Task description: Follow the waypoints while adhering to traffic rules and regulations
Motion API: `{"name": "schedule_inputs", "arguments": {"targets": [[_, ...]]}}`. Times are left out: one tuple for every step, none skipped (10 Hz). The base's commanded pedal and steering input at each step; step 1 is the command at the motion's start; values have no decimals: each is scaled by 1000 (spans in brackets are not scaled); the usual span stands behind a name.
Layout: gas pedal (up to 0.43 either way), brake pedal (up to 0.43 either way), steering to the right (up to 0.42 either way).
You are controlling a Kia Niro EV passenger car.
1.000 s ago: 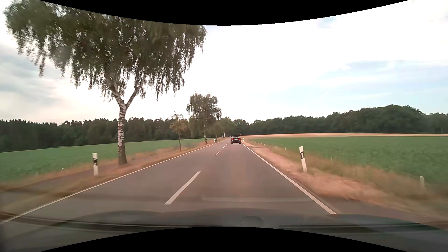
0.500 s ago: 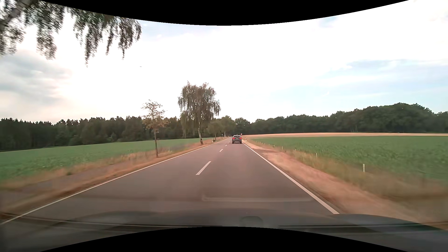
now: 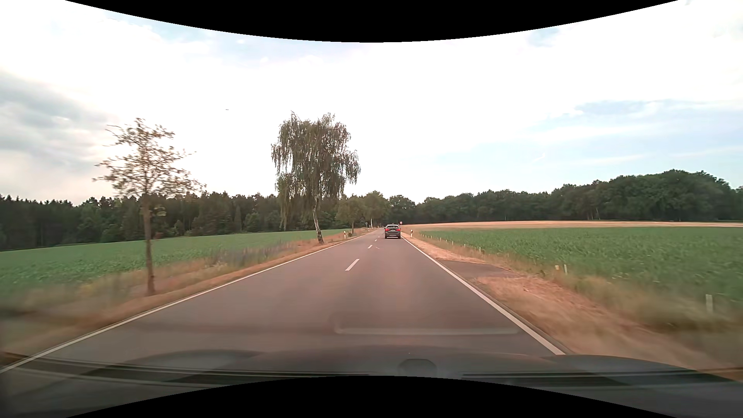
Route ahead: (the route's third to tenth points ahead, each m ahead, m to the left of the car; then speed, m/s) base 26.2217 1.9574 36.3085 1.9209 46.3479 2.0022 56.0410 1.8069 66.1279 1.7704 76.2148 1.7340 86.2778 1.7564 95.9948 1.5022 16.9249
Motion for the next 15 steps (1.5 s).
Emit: {"name": "schedule_inputs", "arguments": {"targets": [[150, 0, -3], [150, 0, -3], [150, 0, -3], [150, 0, -2], [150, 0, 0], [150, 0, 0], [157, 0, 0], [157, 0, 0], [157, 0, 0], [157, 0, 0], [169, 0, 0], [177, 0, -1], [177, 0, -1], [177, 0, -1], [177, 0, -3]]}}
